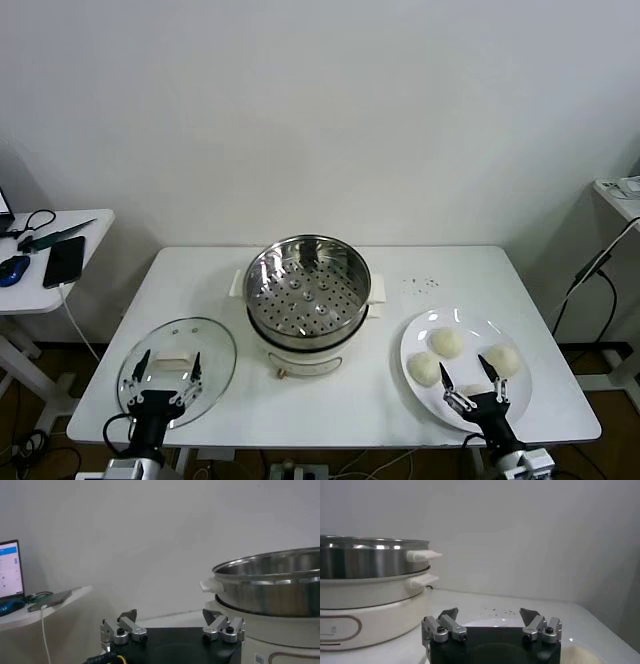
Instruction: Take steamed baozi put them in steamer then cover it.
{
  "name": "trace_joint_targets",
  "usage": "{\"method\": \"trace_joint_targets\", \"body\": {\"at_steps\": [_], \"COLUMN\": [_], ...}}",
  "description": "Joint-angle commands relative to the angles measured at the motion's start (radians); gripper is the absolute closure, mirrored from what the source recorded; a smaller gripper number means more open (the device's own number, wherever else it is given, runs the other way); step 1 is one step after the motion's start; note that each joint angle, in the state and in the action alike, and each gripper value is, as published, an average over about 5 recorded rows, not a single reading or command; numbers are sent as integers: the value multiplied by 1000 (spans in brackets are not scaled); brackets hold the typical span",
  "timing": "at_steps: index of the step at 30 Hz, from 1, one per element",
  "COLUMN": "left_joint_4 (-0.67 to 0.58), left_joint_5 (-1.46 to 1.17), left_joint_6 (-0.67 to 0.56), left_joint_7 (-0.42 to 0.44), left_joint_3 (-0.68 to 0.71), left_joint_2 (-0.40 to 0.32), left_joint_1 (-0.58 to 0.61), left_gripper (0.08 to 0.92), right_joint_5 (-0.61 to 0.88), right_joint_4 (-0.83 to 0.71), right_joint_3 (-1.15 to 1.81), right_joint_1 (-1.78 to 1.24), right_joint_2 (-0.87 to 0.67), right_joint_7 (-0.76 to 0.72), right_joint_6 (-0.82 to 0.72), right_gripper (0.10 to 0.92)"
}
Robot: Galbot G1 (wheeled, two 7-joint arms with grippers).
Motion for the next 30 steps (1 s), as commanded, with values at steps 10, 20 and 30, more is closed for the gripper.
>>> {"method": "trace_joint_targets", "body": {"at_steps": [10,20,30], "left_joint_4": [-5,3,9], "left_joint_5": [0,-1,-2], "left_joint_6": [-5,-8,-6], "left_joint_7": [3,9,8], "left_joint_3": [6,6,-2], "left_joint_2": [17,24,25], "left_joint_1": [10,15,17], "left_gripper": [177,177,177], "right_joint_5": [-141,-225,-181], "right_joint_4": [-86,-293,-465], "right_joint_3": [14,-472,-1439], "right_joint_1": [222,776,1595], "right_joint_2": [-543,-887,-883], "right_joint_7": [-470,-777,-842], "right_joint_6": [-351,-357,-370], "right_gripper": [203,203,203]}}
